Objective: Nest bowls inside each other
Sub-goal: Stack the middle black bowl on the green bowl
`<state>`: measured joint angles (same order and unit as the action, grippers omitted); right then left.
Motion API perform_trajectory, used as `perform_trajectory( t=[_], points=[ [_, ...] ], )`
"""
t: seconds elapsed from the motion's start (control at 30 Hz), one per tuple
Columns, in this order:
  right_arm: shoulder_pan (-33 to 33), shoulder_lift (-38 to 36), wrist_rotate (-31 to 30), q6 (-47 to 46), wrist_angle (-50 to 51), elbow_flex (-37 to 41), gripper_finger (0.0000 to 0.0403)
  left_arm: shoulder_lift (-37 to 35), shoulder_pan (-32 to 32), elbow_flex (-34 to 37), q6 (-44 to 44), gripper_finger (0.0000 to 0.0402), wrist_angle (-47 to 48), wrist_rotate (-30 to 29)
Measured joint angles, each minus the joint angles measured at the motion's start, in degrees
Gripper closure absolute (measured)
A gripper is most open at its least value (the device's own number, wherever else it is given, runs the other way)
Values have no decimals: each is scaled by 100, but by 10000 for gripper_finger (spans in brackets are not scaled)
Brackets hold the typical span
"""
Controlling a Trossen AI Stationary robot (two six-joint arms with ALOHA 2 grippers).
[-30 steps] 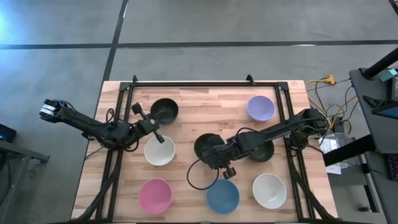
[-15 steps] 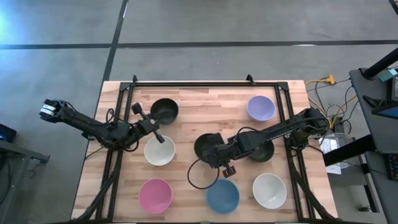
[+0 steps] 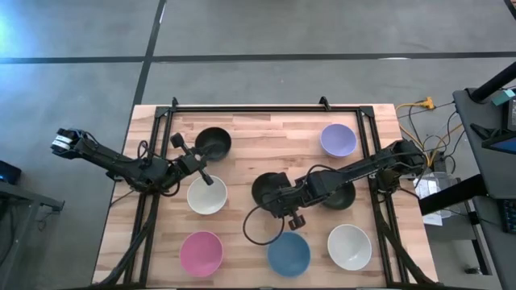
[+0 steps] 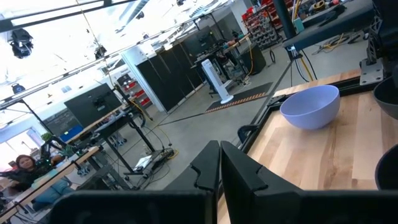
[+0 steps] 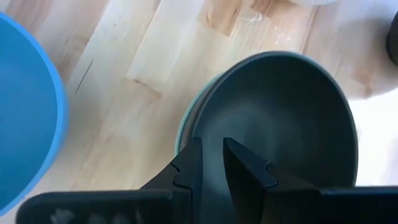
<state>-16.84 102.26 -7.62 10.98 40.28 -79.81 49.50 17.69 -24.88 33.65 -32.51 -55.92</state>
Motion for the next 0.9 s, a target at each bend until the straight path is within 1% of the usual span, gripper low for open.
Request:
perform_trajectory(
  t=[0.2, 0.9],
  points=[
    [0, 20, 2, 7, -140, 23, 344, -1, 0, 0, 0, 402, 0, 0],
    [-2, 26, 8, 0, -162, 136, 344, -2, 0, 0, 0, 402, 0, 0]
  ],
)
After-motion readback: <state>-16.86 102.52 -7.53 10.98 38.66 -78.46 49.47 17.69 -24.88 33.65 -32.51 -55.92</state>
